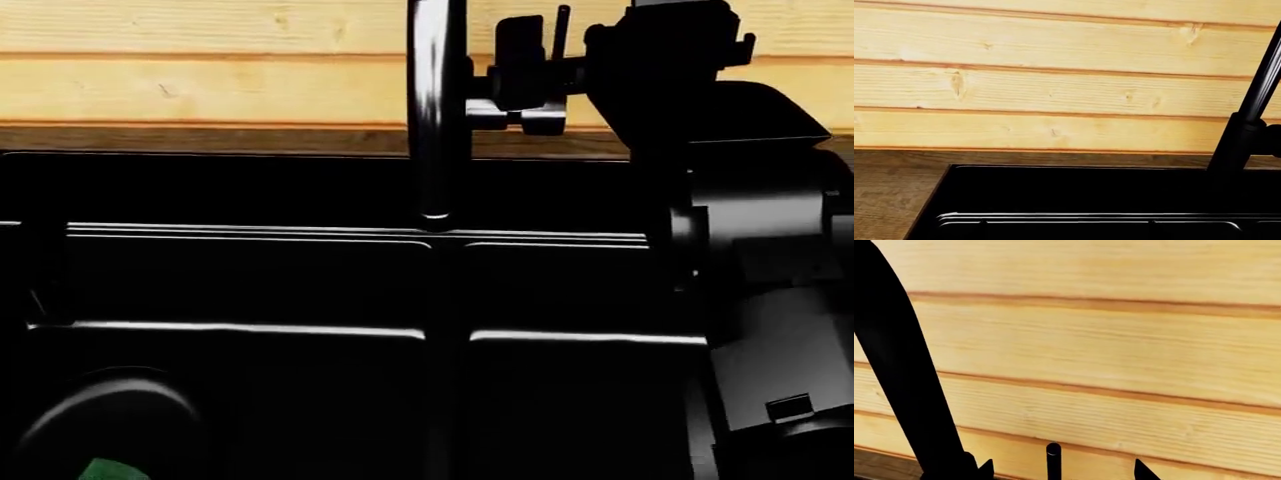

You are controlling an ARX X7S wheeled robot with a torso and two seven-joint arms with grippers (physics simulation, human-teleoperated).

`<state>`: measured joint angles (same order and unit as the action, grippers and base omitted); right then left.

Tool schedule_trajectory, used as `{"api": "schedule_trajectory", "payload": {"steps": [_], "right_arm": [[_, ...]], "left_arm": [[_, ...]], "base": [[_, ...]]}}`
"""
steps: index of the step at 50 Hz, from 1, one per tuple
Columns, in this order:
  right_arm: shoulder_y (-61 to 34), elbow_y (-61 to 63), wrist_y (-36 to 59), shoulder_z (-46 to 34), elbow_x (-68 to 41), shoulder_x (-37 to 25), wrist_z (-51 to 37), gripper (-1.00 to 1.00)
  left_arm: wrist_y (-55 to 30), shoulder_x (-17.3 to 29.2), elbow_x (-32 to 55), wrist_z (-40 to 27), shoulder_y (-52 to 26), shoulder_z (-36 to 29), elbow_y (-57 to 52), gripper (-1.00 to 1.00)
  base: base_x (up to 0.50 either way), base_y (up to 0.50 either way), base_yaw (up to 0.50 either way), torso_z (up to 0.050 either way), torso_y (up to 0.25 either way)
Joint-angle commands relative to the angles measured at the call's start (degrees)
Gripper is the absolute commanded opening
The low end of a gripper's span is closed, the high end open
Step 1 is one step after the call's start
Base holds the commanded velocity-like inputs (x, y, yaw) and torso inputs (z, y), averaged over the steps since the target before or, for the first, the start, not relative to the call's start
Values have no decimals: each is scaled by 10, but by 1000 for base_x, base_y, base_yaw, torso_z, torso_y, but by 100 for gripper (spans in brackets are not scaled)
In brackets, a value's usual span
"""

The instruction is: Pick the pan and sponge and place them into the sink. Then turn on the water.

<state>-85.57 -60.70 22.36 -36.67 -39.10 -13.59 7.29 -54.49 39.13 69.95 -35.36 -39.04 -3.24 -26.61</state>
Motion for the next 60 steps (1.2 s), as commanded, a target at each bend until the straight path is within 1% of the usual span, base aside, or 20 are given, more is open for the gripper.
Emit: {"api": "schedule_trajectory", "payload": {"steps": [1,44,60], "right_arm": [[-8,-21,-12,2,3,7,0,100],[-33,-76,-33,1,13,26,14,100],[-18,-39,-18,5,7,11,-1,100]], "left_arm": [[0,1,0,-1,-4,-2,-1,100],[6,12,10,-3,2,3,-5,100],[7,13,16,-6,6,5,-2,100]], "base": [[0,0,0,12,-51],[0,0,0,13,-50],[0,0,0,13,-51]]}}
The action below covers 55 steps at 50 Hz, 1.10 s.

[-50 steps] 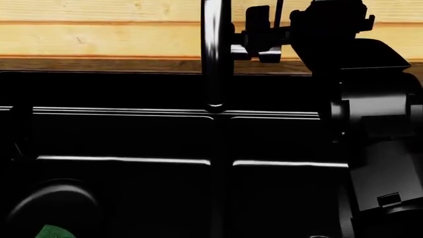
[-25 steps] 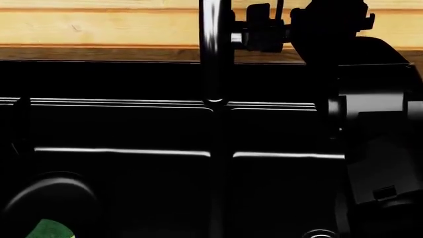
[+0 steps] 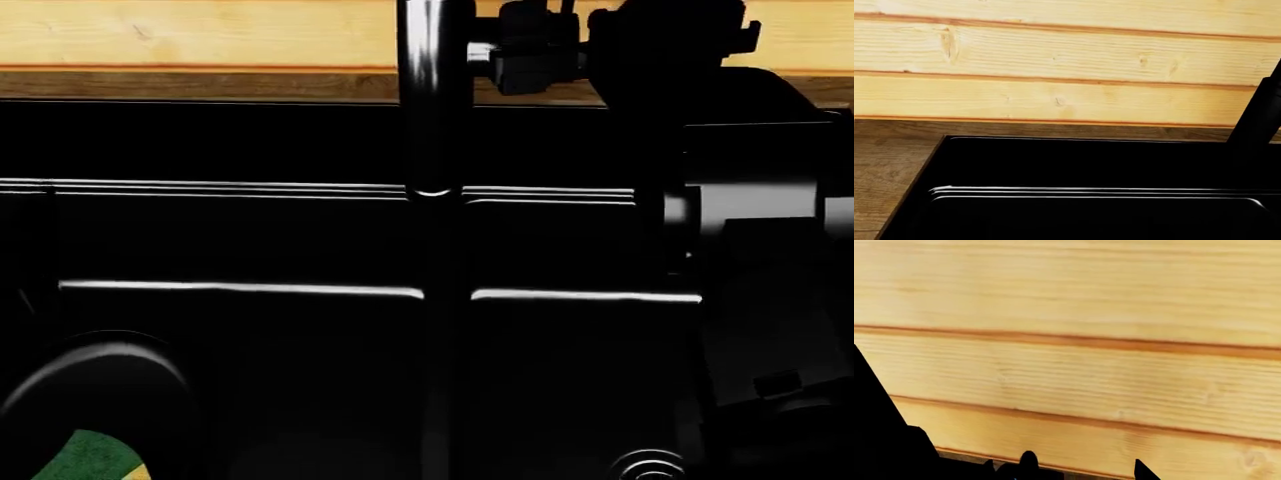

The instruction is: Pick the pan and sponge and place them into the sink. Then turn on the water.

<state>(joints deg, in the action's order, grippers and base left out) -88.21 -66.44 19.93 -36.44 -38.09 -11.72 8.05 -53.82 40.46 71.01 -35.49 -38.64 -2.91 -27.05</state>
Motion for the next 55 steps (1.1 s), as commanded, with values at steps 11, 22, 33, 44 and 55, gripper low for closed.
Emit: {"api": "schedule_trajectory", "payload": {"steps": [11,22,33,44,55], "right_arm": [[27,91,34,16,-19,-40,-46,100],[47,134,53,21,-26,-62,-70,100],[56,155,62,27,-30,-79,-86,100],[64,159,62,33,-36,-83,-91,100],[74,162,63,47,-48,-85,-98,100]], "left_arm": [[2,-5,1,-6,1,-5,9,100],[2,-6,-1,-6,1,-9,12,100],[2,-2,-3,-2,0,-12,15,100],[3,-2,-6,-3,1,-17,13,100],[5,-1,-7,-2,3,-18,14,100]], "base": [[0,0,0,1,-1],[0,0,0,0,0],[0,0,0,0,0],[0,0,0,0,0],[0,0,0,0,0]]}}
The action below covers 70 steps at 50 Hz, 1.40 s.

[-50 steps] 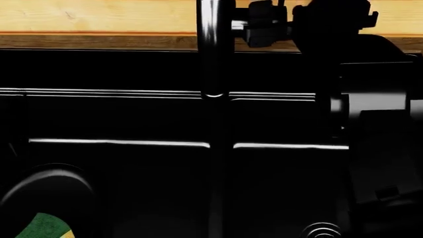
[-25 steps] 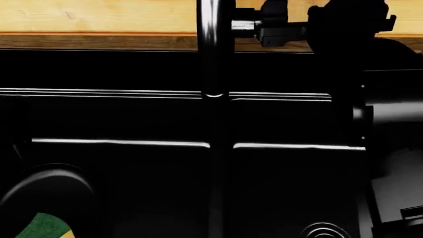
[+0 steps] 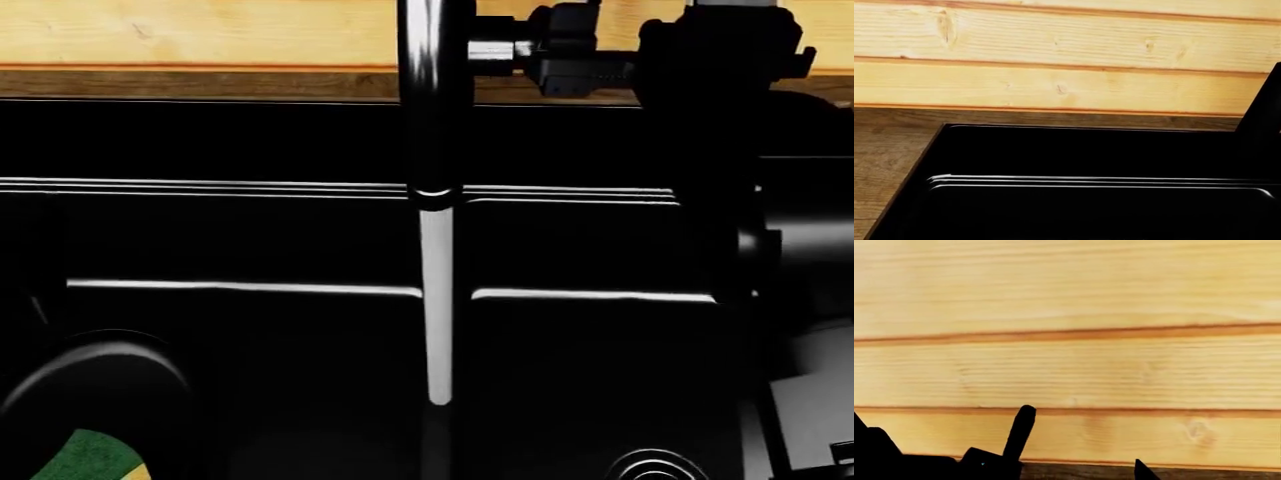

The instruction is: Pick the pan and sponge and place them into the sink. Then turn on the water.

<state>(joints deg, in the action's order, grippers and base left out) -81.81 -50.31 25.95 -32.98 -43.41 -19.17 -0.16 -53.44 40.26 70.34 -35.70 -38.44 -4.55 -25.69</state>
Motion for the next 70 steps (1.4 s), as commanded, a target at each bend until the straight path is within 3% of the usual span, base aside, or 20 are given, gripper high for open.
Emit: {"api": "schedule_trajectory", "payload": {"steps": [1,34,51,61,70], "right_arm": [[11,2,2,14,3,-12,-17,100],[31,63,20,34,-27,-26,-25,100],[84,290,140,49,-100,-95,-107,100],[164,479,221,104,-194,-189,-208,100],[188,571,256,111,-226,-248,-221,100]], "left_arm": [[1,1,0,-1,1,-2,0,100],[3,7,6,-3,4,-1,-2,100],[5,6,3,1,2,-7,2,100],[9,6,3,4,5,-6,-1,100],[15,7,5,6,5,-2,1,100]], "base": [[0,0,0,0,0],[0,0,0,0,0],[0,0,0,0,0],[0,0,0,0,0],[0,0,0,0,0]]}}
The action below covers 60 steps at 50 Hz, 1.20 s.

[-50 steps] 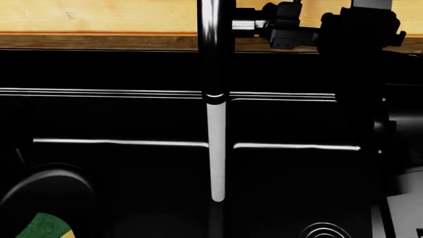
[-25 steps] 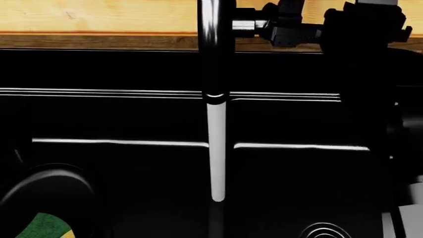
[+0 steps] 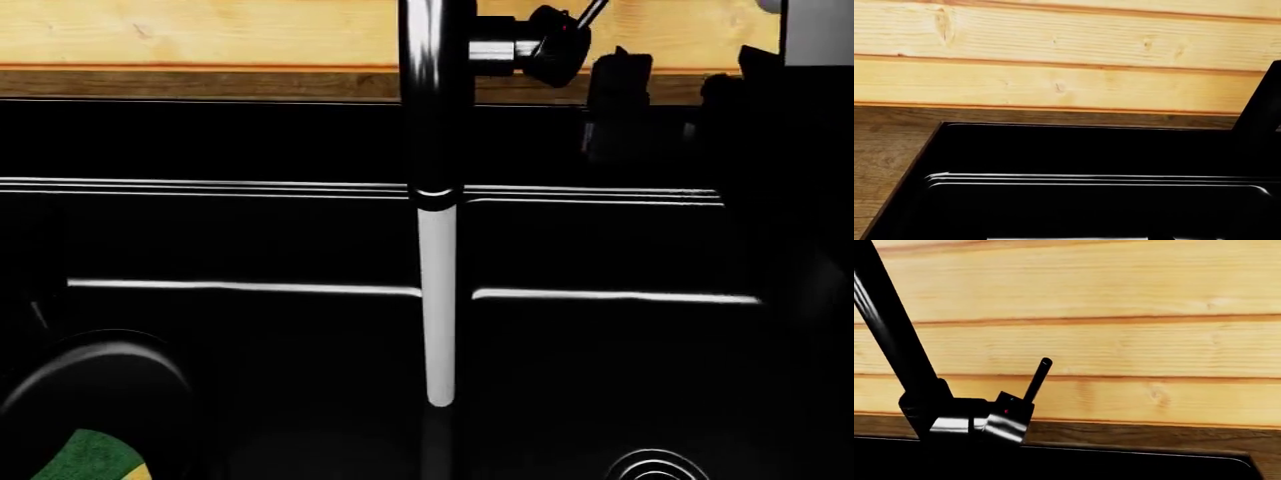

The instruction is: Pick the pan and sponge and place them into the sink. Then turn on the water.

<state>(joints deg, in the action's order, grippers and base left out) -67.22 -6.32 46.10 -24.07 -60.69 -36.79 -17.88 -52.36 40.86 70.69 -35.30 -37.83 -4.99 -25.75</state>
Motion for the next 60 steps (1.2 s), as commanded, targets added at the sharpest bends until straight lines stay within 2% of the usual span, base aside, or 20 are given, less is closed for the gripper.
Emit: {"api": "schedule_trajectory", "payload": {"steps": [1,14,25,30,35,47,55,60], "right_arm": [[46,141,59,25,-60,-78,-50,100],[76,259,106,67,-154,-142,-126,100],[167,364,89,162,-279,-236,-219,100],[127,363,106,170,-319,-259,-240,100],[66,359,135,159,-363,-271,-264,100],[2,366,165,150,-463,-316,-316,100],[-38,364,177,167,-533,-385,-344,100],[-71,360,187,159,-564,-397,-357,100]], "left_arm": [[3,0,2,0,-2,2,2,100],[-38,5,38,-15,-61,-11,19,100],[-72,40,102,-54,-66,11,5,100],[-88,46,121,-67,-95,8,14,100],[-124,57,142,-75,-167,-10,34,100],[-142,88,217,-115,-171,9,23,100],[-154,116,235,-126,-198,14,31,100],[-159,124,247,-135,-209,14,30,100]], "base": [[0,0,0,0,0],[0,0,0,0,0],[0,0,0,0,0],[0,0,0,0,0],[0,0,0,0,0],[0,0,0,0,0],[0,0,0,0,0],[0,0,0,0,0]]}}
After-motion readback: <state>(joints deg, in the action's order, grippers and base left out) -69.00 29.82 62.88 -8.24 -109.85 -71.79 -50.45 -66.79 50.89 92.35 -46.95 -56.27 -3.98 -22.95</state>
